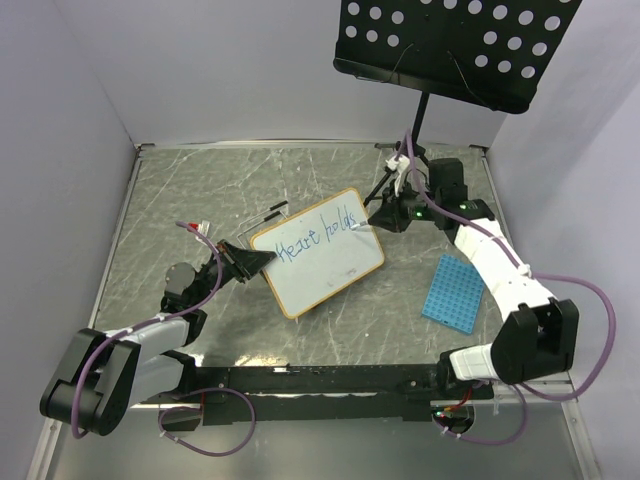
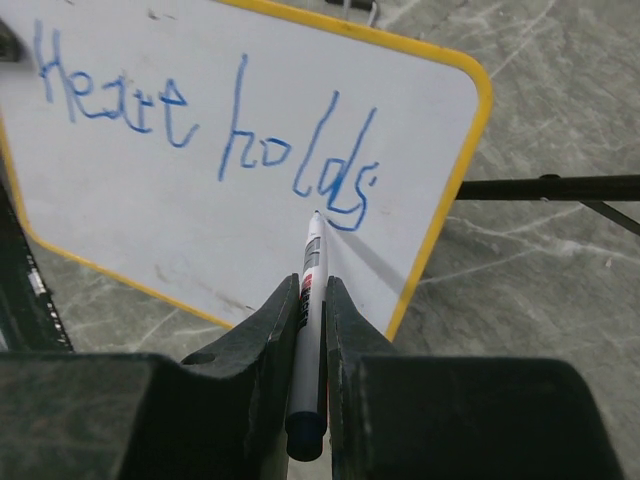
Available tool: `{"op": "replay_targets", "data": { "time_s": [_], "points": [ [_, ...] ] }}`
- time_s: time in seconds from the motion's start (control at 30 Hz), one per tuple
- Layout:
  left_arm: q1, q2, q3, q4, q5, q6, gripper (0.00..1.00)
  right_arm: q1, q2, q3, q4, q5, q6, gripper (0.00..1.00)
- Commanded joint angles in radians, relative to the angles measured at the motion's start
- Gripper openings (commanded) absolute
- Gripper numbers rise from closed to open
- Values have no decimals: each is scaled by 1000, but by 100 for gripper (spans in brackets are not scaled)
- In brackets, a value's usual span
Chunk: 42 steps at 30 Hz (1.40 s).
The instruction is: Write a sentence on the whiteboard
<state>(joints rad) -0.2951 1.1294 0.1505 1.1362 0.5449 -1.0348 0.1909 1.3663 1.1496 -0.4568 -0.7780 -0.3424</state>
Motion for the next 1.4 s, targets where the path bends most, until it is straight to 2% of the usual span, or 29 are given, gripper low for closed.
{"op": "replay_targets", "data": {
  "time_s": [0.0,0.37,0.67,1.37],
  "points": [
    [1,-42,11,126,-2,-19,1,-8,-114,38,52,-92,40,0],
    [2,-46,3,140,-16,-42,1,19,-162,-28,44,-267,33,0],
    [4,-85,-3,120,-20,-50,1,134,-200,-59,12,-270,-59,0],
    [2,-111,-34,131,-63,-70,1,214,-202,-68,-42,-234,-159,0]
  ]
}}
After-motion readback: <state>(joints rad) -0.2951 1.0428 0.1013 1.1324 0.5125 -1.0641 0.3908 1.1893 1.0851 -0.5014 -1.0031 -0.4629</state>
